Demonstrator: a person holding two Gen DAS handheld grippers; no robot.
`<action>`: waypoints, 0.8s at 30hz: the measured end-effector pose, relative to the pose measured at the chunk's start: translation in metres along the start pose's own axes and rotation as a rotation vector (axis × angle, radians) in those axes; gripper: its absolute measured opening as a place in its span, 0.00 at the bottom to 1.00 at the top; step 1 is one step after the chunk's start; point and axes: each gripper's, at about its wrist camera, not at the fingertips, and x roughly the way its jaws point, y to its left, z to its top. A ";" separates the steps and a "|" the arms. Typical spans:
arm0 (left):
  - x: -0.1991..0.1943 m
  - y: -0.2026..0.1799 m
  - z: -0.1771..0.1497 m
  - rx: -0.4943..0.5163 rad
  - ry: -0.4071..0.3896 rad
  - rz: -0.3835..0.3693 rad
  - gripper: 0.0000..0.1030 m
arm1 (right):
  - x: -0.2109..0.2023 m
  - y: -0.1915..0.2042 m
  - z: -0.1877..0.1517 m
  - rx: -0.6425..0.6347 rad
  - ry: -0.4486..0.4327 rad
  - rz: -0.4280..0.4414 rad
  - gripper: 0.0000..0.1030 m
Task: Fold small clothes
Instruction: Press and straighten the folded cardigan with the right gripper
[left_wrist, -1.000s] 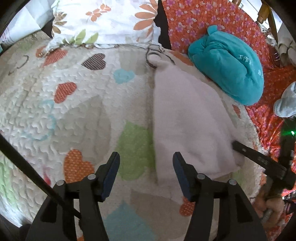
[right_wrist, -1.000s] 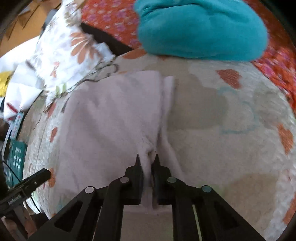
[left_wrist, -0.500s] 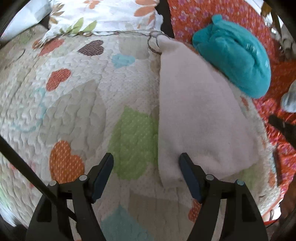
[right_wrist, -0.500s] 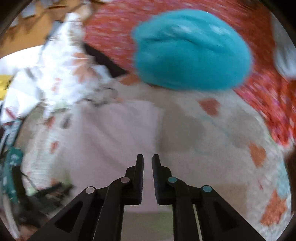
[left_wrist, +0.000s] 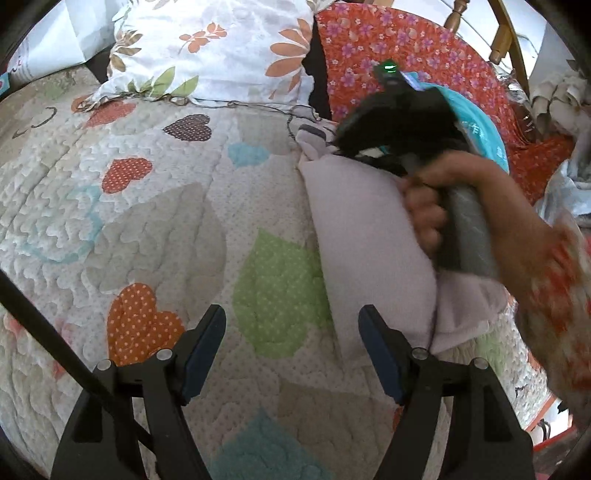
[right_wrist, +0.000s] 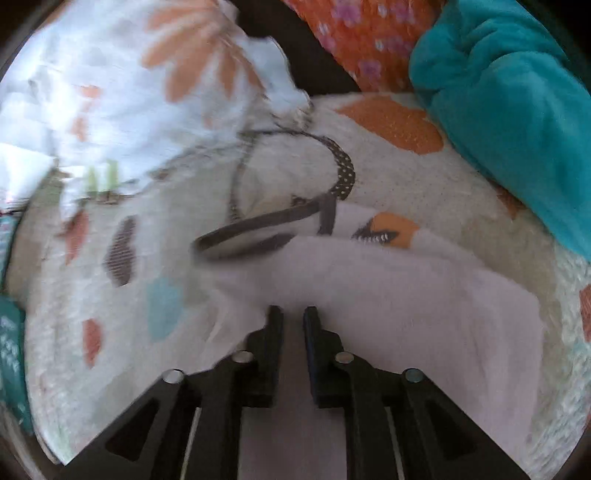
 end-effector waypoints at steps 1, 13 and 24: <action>0.000 0.000 0.000 0.003 -0.001 0.000 0.71 | 0.001 -0.001 0.004 -0.001 0.005 -0.008 0.14; -0.003 0.001 -0.001 0.004 -0.029 -0.020 0.72 | -0.074 -0.097 -0.011 0.012 -0.099 -0.216 0.49; 0.005 -0.006 -0.002 0.053 -0.035 0.038 0.74 | -0.041 -0.104 -0.024 -0.078 0.009 -0.530 0.08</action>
